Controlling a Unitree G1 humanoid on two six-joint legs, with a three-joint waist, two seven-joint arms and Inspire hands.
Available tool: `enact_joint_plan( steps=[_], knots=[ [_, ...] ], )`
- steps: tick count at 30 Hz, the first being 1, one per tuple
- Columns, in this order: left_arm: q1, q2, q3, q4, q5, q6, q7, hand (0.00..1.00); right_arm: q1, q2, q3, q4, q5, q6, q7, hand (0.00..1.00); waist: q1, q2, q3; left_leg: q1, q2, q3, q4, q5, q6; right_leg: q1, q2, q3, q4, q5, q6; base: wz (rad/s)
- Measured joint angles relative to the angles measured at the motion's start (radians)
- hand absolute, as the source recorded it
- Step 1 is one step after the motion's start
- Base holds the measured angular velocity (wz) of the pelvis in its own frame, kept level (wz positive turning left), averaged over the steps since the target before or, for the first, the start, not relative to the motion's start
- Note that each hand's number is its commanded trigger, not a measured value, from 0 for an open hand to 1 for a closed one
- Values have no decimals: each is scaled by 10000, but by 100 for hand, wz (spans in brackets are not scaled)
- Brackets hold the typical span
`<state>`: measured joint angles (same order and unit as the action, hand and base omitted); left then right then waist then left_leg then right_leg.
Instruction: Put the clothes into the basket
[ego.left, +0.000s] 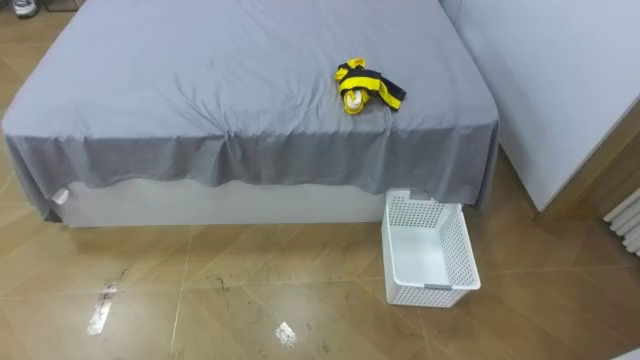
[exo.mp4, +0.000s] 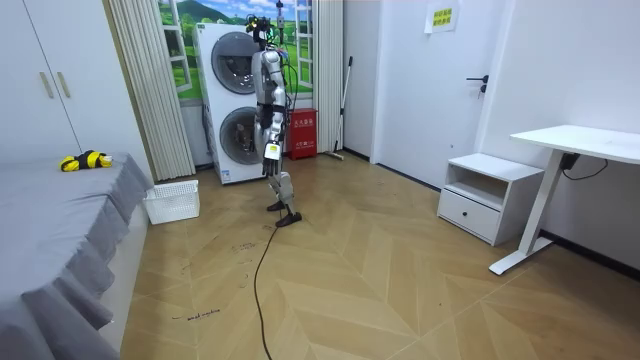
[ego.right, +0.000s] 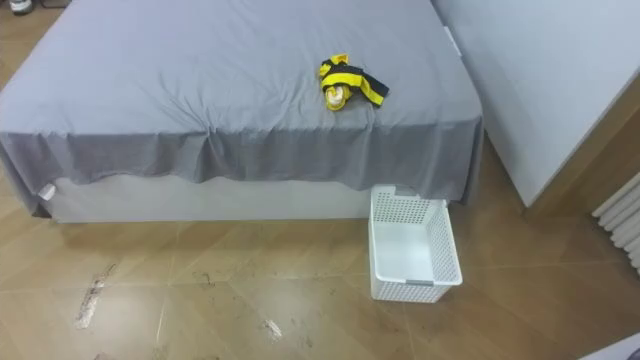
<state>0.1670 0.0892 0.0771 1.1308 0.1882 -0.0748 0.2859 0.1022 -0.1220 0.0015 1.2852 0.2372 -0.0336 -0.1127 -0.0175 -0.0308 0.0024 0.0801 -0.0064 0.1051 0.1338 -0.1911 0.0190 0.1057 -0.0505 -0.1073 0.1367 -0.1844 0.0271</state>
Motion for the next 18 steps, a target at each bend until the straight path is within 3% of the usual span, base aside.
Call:
enact_joint_plan(
  steps=[18],
  knots=[
    [24,-23,-22,-18,-8,102,-335,0,349,-26,156,-45,1764,109,1070,0,-45,51,25,23,2,-2,-3,-5,0,12,2,22,14,0,0,0]
  ],
)
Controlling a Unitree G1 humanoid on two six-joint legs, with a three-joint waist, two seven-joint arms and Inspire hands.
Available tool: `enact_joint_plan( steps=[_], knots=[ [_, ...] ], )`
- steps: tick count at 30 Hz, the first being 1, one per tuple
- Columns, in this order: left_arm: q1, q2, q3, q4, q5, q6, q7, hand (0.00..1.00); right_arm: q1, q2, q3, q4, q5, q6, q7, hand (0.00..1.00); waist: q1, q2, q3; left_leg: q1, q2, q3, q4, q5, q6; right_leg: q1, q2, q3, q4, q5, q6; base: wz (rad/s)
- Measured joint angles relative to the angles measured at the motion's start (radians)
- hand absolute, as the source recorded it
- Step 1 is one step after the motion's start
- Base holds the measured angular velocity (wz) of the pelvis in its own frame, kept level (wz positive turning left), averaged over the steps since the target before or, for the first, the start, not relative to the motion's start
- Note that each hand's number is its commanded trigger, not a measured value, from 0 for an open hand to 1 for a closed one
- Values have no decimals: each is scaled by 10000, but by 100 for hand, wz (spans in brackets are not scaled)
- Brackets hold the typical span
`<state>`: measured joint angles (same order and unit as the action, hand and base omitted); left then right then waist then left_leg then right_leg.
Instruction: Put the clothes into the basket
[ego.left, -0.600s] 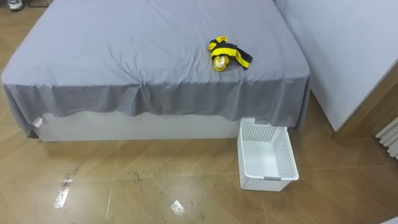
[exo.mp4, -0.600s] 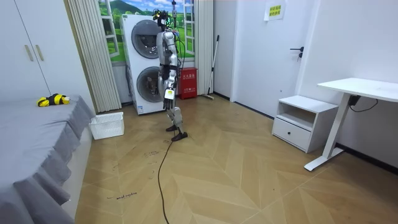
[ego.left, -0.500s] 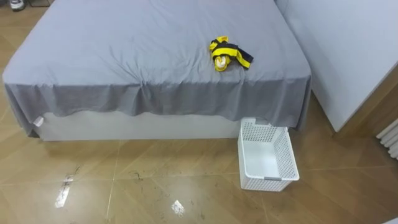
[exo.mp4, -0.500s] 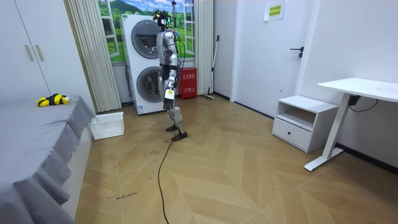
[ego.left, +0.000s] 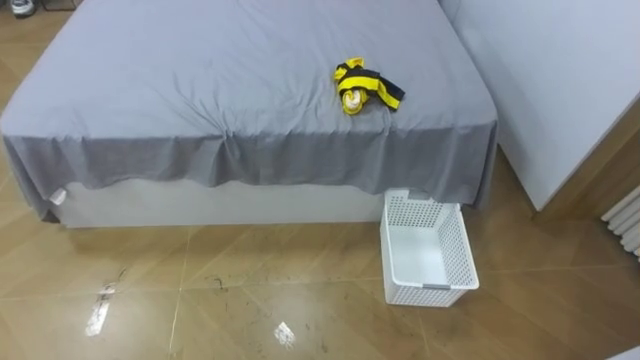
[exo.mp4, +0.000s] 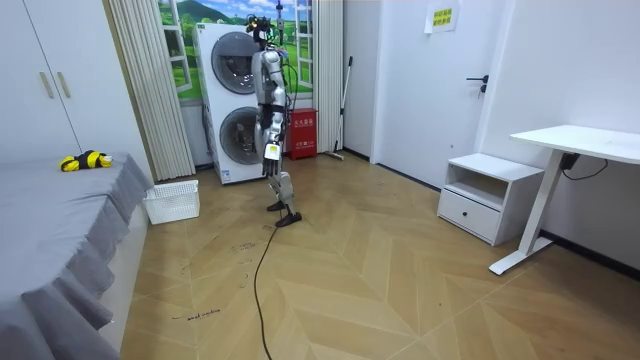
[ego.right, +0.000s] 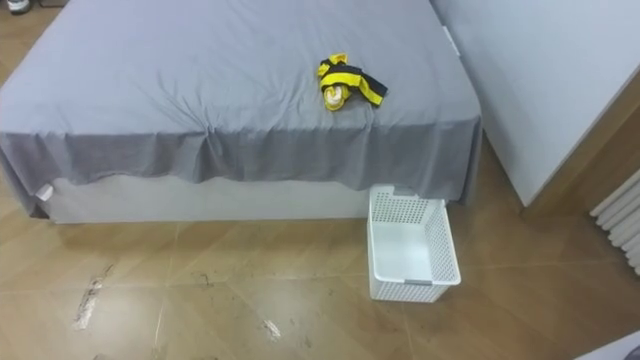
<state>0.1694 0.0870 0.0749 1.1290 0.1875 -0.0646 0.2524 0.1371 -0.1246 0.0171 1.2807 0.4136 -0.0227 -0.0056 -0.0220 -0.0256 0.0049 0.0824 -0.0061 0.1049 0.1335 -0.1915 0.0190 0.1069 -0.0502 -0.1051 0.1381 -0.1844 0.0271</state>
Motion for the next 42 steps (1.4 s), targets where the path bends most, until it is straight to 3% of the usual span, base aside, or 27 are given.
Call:
enact_joint_plan(
  steps=[10,13,17,19,20,21,22,23,24,25,26,27,28,29,30,31,32,33,34,35,36,37,38,39,40,41,42],
  knots=[
    [80,77,23,-6,-310,45,-252,0,89,2,-23,-24,218,23,233,0,-21,3,-3,15,49,-1,76,-55,-21,52,37,-25,5,0,-1,0],
    [93,101,19,-31,-454,126,-267,0,79,-43,39,-50,95,32,388,0,16,29,20,-115,264,27,658,-377,-110,81,186,-18,135,-43,-73,-6],
    [104,236,41,-84,-968,127,-180,0,-17,-44,196,-49,-48,17,407,0,1,84,28,-651,689,52,2017,-1051,-381,-96,540,-22,533,-410,-376,-8],
    [30,268,5,-110,-1006,125,-99,0,-5,-47,211,-110,-90,-5,400,0,-36,83,29,-1437,835,57,3354,-1078,-424,-257,517,-45,735,-699,-534,22],
    [-5,274,12,-128,-1068,121,-37,0,-3,-49,204,-108,-93,-3,388,0,-25,-60,64,-1832,873,57,4113,-1025,-336,-241,502,-50,840,-821,-652,22],
    [-49,294,-17,-189,-1270,114,56,0,-22,-97,286,-121,-91,2,330,0,4,26,101,-2545,762,20,4917,-969,-197,-244,402,48,1014,-974,-693,14],
    [-37,244,-245,-198,-1543,110,91,0,-93,-194,338,-154,-90,22,263,0,-10,-39,64,-3140,337,-41,4256,-927,-118,-286,244,115,1118,-1118,-671,6],
    [-38,189,-320,-188,-1699,111,121,0,-157,-244,372,-152,-75,41,230,0,-6,-17,76,-3470,160,-75,3763,-827,-182,-372,125,135,1197,-1221,-581,-11],
    [-26,89,-429,-185,-2083,108,163,0,-333,-362,470,-153,-93,61,141,0,96,71,125,-4130,-48,-52,2692,-317,-310,-435,44,197,1198,-1323,-446,-25],
    [-5,55,-413,-169,-2190,103,177,0,-393,-383,486,-159,-136,104,132,0,173,110,114,-4375,-50,-51,2231,130,-286,-457,6,187,1199,-1392,-405,-52],
    [42,45,-353,-68,-2192,67,218,0,-426,-368,484,-242,-311,219,130,0,366,104,98,-4672,25,-86,1568,809,-266,-387,-98,225,1183,-1499,-351,-49],
    [162,48,-307,-47,-2237,57,225,0,-385,-345,492,-382,-466,272,129,0,330,142,71,-4818,59,18,1509,1449,-208,-215,-220,228,1127,-1646,-285,-26],
    [184,44,-325,-77,-2326,-11,191,0,-382,-325,493,-414,-471,270,96,0,220,19,-17,-5020,-101,202,1602,1848,56,-150,-380,269,1011,-1821,-127,12],
    [149,29,-327,-108,-2347,-87,156,0,-370,-321,470,-412,-474,290,74,0,196,-88,-65,-5145,-205,357,1674,1925,174,-153,-523,286,984,-1904,-33,29],
    [23,6,-326,-109,-2349,-230,43,0,-406,-323,354,-417,-610,388,51,0,227,-239,-145,-5356,-442,804,1966,1809,462,-160,-918,249,995,-2004,235,28],
    [-63,26,-343,-102,-2357,-294,-13,0,-389,-306,257,-426,-671,367,5,0,145,-352,-145,-5451,-653,1028,2435,1344,919,-144,-1169,500,1048,-2096,325,23],
    [-109,41,-349,-99,-2358,-294,-14,0,-404,-276,180,-451,-642,358,-12,0,162,-374,-115,-5457,-756,1034,2674,1138,1034,-156,-1255,517,1224,-2093,332,9],
    [-145,66,-404,-95,-2369,-312,-20,0,-330,-225,169,-595,-616,329,-39,0,248,-385,-103,-5205,-880,1105,3018,580,1112,-224,-1382,537,1914,-1980,509,-13],
    [-177,66,-423,-92,-2387,-349,-22,0,-235,-190,165,-796,-604,305,-46,0,289,-381,-79,-4653,-997,1170,3044,159,1177,-408,-1553,548,3196,-1687,629,-16],
    [-199,72,-449,-73,-2405,-427,-16,0,-218,-178,168,-906,-597,279,-53,0,294,-352,-42,-4335,-1059,1165,2959,-6,1211,-561,-1619,552,3935,-1393,675,-12],
    [-261,97,-521,-76,-2403,-588,10,0,-183,-158,184,-1219,-548,193,-77,0,327,-301,-15,-3629,-1178,1101,2629,-219,1267,-1002,-1745,573,5544,-445,588,-6],
    [-273,120,-576,-87,-2340,-678,32,0,-170,-144,191,-1255,-531,130,-69,0,316,-283,-8,-3258,-1207,1069,2384,-289,1285,-1292,-1809,572,6313,42,518,-16],
    [-368,151,-608,-91,-2223,-760,58,0,-237,-122,191,-1428,-541,99,-64,0,337,-225,22,-2558,-1227,1014,1909,-403,1292,-1940,-1823,447,7536,108,406,-20],
    [-483,152,-617,-96,-2210,-839,65,0,-263,-122,194,-1765,-444,65,-41,0,420,-53,91,-1967,-1149,965,1500,-466,1283,-2686,-1611,219,8209,-403,115,-18],
    [-518,129,-633,-177,-2134,-936,65,0,-219,-115,178,-2224,-339,9,-24,0,419,79,93,-1501,-965,836,1156,-506,1230,-3472,-1229,-90,8098,-896,-51,-7],
    [-521,139,-667,-269,-2138,-959,66,0,-277,-96,166,-2516,-336,10,-25,0,435,175,99,-1304,-862,793,997,-544,1196,-3895,-972,-238,7811,-1079,-110,4],
    [-544,192,-809,-371,-2122,-957,69,0,-292,-28,169,-2945,-330,-12,-29,0,446,334,178,-986,-685,687,778,-603,1127,-4543,-516,-504,6828,-1207,-213,18]
  ],
)
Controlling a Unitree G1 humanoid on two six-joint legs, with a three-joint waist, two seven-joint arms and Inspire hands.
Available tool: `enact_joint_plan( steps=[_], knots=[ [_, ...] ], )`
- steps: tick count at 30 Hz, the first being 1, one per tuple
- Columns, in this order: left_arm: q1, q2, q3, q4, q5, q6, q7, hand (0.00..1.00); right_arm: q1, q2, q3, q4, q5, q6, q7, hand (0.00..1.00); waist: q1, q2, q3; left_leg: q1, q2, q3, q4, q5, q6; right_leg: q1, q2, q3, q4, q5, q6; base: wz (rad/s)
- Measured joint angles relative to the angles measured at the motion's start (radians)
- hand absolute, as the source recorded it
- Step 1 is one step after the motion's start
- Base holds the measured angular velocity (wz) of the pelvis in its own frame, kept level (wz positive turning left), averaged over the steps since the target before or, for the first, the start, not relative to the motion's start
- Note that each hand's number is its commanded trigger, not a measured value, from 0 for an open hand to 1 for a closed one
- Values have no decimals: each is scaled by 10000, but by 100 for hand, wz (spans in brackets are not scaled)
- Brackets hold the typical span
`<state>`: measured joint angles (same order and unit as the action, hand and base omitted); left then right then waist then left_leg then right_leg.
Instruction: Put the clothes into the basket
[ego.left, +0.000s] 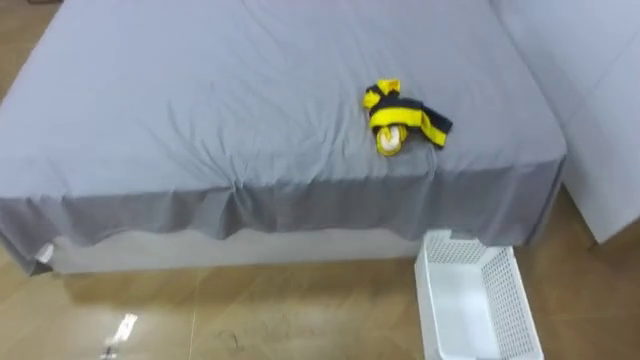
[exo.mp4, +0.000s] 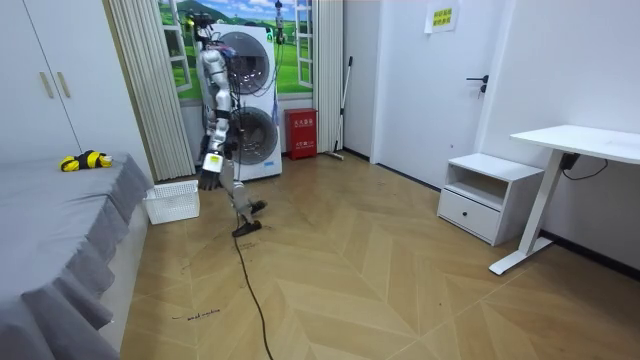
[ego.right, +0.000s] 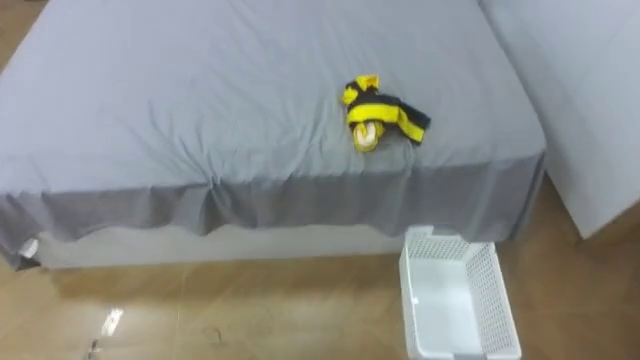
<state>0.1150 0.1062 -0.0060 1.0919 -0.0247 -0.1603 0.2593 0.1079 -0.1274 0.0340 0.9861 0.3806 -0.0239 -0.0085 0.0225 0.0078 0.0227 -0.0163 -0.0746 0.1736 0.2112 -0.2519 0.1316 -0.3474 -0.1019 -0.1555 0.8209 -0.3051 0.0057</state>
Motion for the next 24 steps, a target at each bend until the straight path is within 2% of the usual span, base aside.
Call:
enact_joint_plan(
  steps=[1,2,3,4,5,6,7,8,9,10,11,12,13,14,15,16,18,19,20,21,22,24],
  knots=[
    [-22,26,-135,-25,91,2,1,0,-45,64,9,-224,-1,-20,7,0,-13,8,1,404,109,-122,-277,-50,-85,-435,337,-270,-1569,94,-115,24],
    [-3,38,-264,-33,69,11,5,0,-98,75,44,-248,3,-26,26,0,-9,36,10,632,150,-139,-447,-80,-139,-566,476,-382,-2451,233,-172,35],
    [13,53,-542,-107,50,46,6,0,-135,87,108,-357,78,-68,46,0,-44,53,8,1058,204,-150,-665,-174,-295,-690,640,-582,-3924,1062,-420,56],
    [100,36,-791,-124,77,85,-2,0,-109,95,115,-454,125,-113,40,0,-164,125,-60,1428,336,-171,-683,-250,-430,-630,753,-874,-4765,2072,-621,60],
    [116,28,-877,-117,74,89,-4,0,-115,97,124,-484,130,-125,41,0,-142,144,-76,1588,391,-64,-673,-261,-450,-526,788,-1037,-5107,2535,-829,49],
    [147,20,-924,-115,114,79,-29,0,-119,95,115,-609,128,-203,47,0,-64,170,-128,1844,562,93,-591,-424,-742,-455,1019,-1203,-5382,3274,-1279,-8],
    [265,-31,-820,-125,187,54,-58,0,-174,61,112,-813,125,-300,64,0,208,429,-261,1998,1001,172,-367,-747,-1296,-419,1409,-1287,-5065,3128,-1389,-37],
    [344,-27,-703,-132,188,31,-57,0,-186,92,123,-978,109,-302,74,0,285,492,-276,1999,1162,197,-105,-835,-1452,-281,1525,-1492,-4886,2952,-1557,-64],
    [572,-26,-409,-129,189,38,-89,0,-307,137,157,-1328,20,-317,105,0,312,535,-247,1771,1384,243,946,-861,-1589,-21,1690,-1655,-4767,2630,-1757,-46],
    [684,-37,-207,-127,193,24,-137,0,-380,123,164,-1642,-67,-395,131,0,253,526,-240,1396,1631,297,2439,-586,-2009,415,1782,-1491,-4803,2343,-1768,-22],
    [740,-33,-149,-140,177,-1,-157,0,-394,117,212,-1700,-63,-459,133,0,120,484,-214,1210,1793,308,3237,-429,-2225,724,1795,-1418,-4844,2187,-1755,26],
    [779,25,-145,-148,148,-11,-153,0,-384,121,279,-1733,33,-517,131,0,-157,338,-156,881,2087,342,4502,-420,-2217,1394,1795,-1251,-5075,1892,-1609,36],
    [778,36,-149,-167,140,-11,-145,0,-389,118,355,-1765,105,-523,132,0,-170,248,-142,728,2225,419,4895,-433,-2199,1680,1815,-1196,-5286,1829,-1572,28],
    [762,30,-169,-262,101,-19,-138,0,-501,122,400,-1770,231,-533,139,0,-157,119,-95,387,2408,459,5189,-500,-2193,2255,1872,-1097,-5758,1814,-1558,-4],
    [754,-26,-195,-380,-116,-43,-140,0,-559,131,420,-1948,376,-530,158,0,-153,10,-45,-3,2479,428,4972,-592,-2054,2630,1886,-990,-6126,1819,-1530,-12],
    [751,-66,-214,-416,-218,-58,-139,0,-542,123,409,-2154,411,-530,147,0,-153,-17,-39,-217,2494,437,4764,-625,-2010,2745,1885,-932,-6233,1817,-1521,-17],
    [752,-93,-266,-486,-289,-78,-138,0,-300,72,408,-2738,421,-537,121,0,-108,-71,-95,-1012,2406,283,3599,-722,-1970,2946,1864,-668,-6402,1760,-1413,-30],
    [694,-91,-266,-505,-296,-128,-138,0,-236,25,407,-2904,430,-536,116,0,-63,-60,-127,-1316,2293,154,2718,-652,-1973,2930,1854,-507,-6442,1740,-1357,-35],
    [663,-91,-270,-505,-309,-148,-138,0,-240,13,401,-2943,425,-536,118,0,-73,-44,-139,-1428,2225,125,2186,-520,-1867,2920,1856,-445,-6458,1729,-1308,-33],
    [693,-43,-277,-490,-319,-148,-132,0,-180,83,426,-2925,404,-513,118,0,-77,-110,-274,-1311,2112,108,1838,-244,-1744,2891,1754,-309,-6485,1698,-1155,-18],
    [703,-28,-390,-480,-344,-146,-132,0,-145,77,422,-2946,295,-516,130,0,-175,-155,-297,-975,1909,162,1400,-108,-1610,2926,1645,-216,-6504,1675,-1062,-20],
    [774,-39,-598,-483,-418,-136,-173,0,-113,57,407,-2954,99,-522,111,0,-169,-121,-287,-587,1727,267,868,17,-1554,2984,1562,-118,-6501,1706,-1002,-24]
  ],
)
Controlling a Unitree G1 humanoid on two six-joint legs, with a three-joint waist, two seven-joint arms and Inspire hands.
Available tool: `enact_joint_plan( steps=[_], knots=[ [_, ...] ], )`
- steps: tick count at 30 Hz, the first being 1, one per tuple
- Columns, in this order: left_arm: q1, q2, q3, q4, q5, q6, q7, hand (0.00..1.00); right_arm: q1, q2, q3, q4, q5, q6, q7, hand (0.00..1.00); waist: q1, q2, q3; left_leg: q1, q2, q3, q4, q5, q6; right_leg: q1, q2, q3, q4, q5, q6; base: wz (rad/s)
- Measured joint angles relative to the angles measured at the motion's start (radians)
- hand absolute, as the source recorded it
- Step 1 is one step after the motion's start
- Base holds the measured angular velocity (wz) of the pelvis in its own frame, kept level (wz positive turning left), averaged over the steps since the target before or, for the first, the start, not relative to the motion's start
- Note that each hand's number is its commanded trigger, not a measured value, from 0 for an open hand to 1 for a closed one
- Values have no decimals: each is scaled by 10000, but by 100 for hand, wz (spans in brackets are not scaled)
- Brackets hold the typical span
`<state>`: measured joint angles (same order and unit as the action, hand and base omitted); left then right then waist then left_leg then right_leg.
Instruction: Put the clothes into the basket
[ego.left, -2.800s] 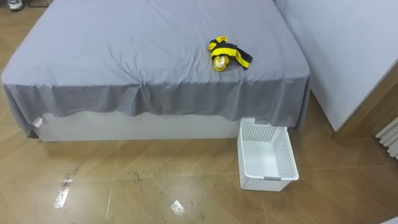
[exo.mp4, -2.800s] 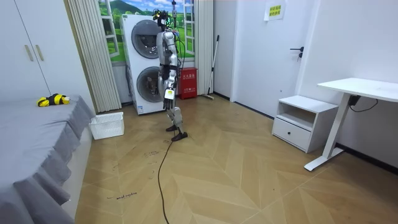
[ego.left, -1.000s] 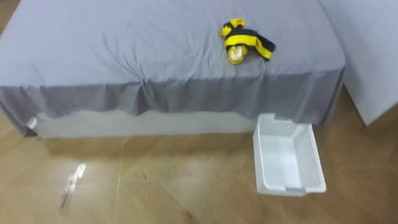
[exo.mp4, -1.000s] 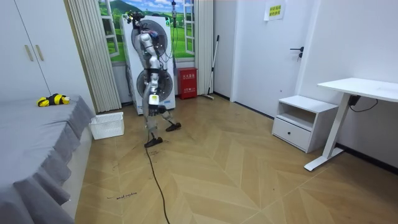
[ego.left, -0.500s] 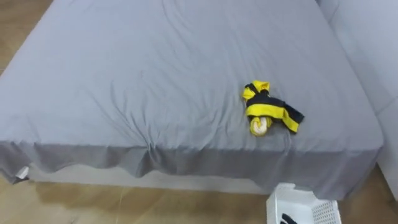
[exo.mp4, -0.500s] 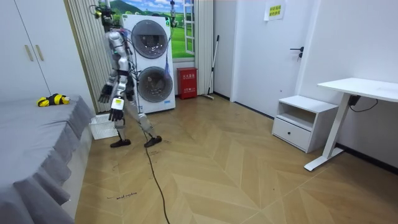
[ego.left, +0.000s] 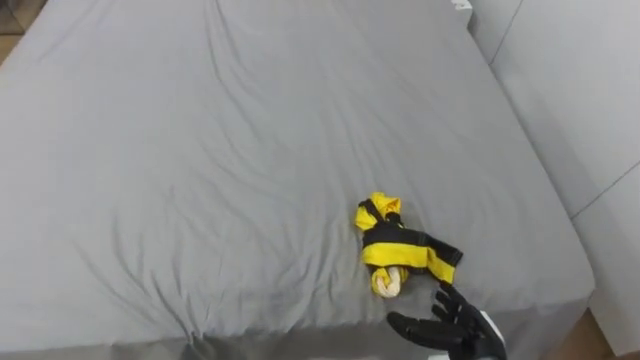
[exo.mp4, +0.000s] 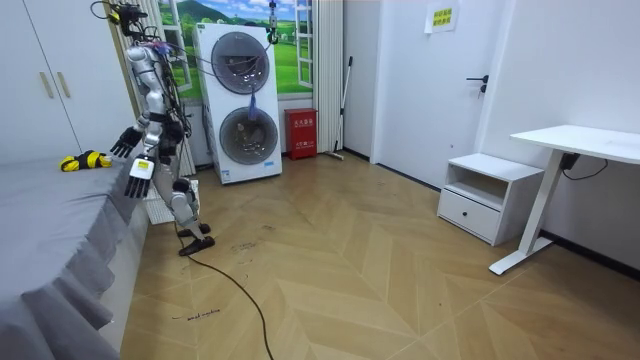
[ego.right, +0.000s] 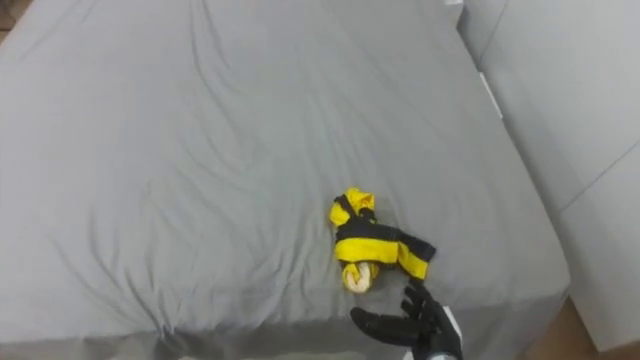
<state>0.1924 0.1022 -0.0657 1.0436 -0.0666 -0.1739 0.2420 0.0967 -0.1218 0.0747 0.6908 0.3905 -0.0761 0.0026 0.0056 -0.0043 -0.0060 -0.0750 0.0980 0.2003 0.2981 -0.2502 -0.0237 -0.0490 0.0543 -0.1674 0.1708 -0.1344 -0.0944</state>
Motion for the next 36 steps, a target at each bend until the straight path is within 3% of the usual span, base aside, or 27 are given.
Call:
enact_joint_plan(
  steps=[5,9,18,23,30,36],
  knots=[
    [-13,-28,-134,36,3,9,-8,0,-5,11,101,-53,-28,-38,3,0,-8,-16,6,357,-259,10,-773,245,65,-9,-125,-19,-9,19,55,-3],
    [-96,43,-160,376,-89,14,-2,0,-131,19,425,-408,-25,-400,0,0,22,-91,98,281,-342,-9,-790,276,104,-76,-213,-108,-7,-34,144,2],
    [-559,79,-155,827,-206,35,-6,0,-772,81,1264,-815,-665,-390,-27,0,312,-244,125,-262,-585,-110,-764,447,263,-567,-445,-158,-14,-60,308,4],
    [-702,190,-160,960,-217,151,28,0,-1140,92,1834,-811,-641,-382,-109,0,399,-372,154,-335,-602,-149,-781,459,283,-598,-491,-282,-20,-60,340,4],
    [-682,292,-147,1009,-215,280,203,0,-1324,-16,1881,-742,-416,-324,-365,0,881,-379,155,-545,-618,-216,-754,477,311,-749,-500,-370,-2,-54,347,5],
    [-671,306,-72,1049,-196,634,179,0,-1545,-24,1864,-741,-496,-308,-450,0,901,-377,156,-748,-642,-251,-741,499,344,-936,-526,-383,-2,-50,353,0]
  ],
)
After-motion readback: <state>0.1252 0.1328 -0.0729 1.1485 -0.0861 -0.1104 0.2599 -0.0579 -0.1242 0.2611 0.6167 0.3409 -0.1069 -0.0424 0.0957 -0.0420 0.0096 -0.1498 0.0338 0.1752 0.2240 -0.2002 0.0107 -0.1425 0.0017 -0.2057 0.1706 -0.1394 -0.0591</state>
